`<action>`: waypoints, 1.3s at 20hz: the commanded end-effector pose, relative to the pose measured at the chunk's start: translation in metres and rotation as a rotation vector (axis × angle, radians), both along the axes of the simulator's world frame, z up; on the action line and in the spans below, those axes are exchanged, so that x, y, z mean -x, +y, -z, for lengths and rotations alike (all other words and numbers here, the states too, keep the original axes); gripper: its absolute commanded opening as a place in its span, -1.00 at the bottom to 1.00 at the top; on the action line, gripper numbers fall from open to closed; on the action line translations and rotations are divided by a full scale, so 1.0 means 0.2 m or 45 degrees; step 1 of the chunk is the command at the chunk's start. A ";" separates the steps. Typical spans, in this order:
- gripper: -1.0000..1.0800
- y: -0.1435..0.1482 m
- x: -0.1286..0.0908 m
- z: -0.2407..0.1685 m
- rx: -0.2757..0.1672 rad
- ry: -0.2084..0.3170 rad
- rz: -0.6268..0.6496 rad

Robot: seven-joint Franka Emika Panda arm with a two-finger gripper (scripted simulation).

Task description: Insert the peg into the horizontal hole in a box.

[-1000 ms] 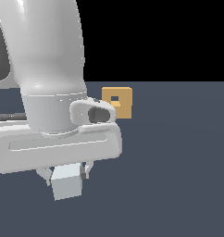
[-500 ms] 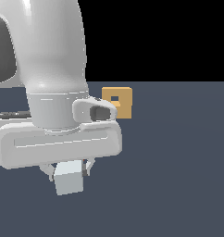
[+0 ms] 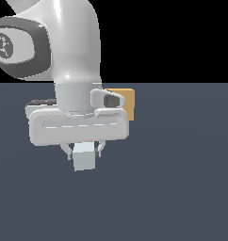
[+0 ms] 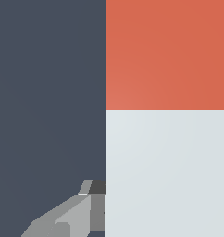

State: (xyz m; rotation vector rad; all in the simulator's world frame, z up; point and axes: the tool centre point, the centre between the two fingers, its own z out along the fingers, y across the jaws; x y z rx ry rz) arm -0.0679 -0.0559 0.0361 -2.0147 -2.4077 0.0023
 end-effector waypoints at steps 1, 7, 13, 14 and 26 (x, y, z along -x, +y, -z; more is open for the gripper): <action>-1.00 0.11 -0.03 -0.03 0.000 -0.004 0.017; -1.00 0.41 -0.13 -0.10 0.000 -0.004 0.071; -1.00 0.71 -0.25 -0.17 0.000 -0.004 0.125; -1.00 0.75 -0.27 -0.18 0.000 -0.004 0.133; -1.00 1.07 -0.43 -0.26 0.001 -0.003 0.194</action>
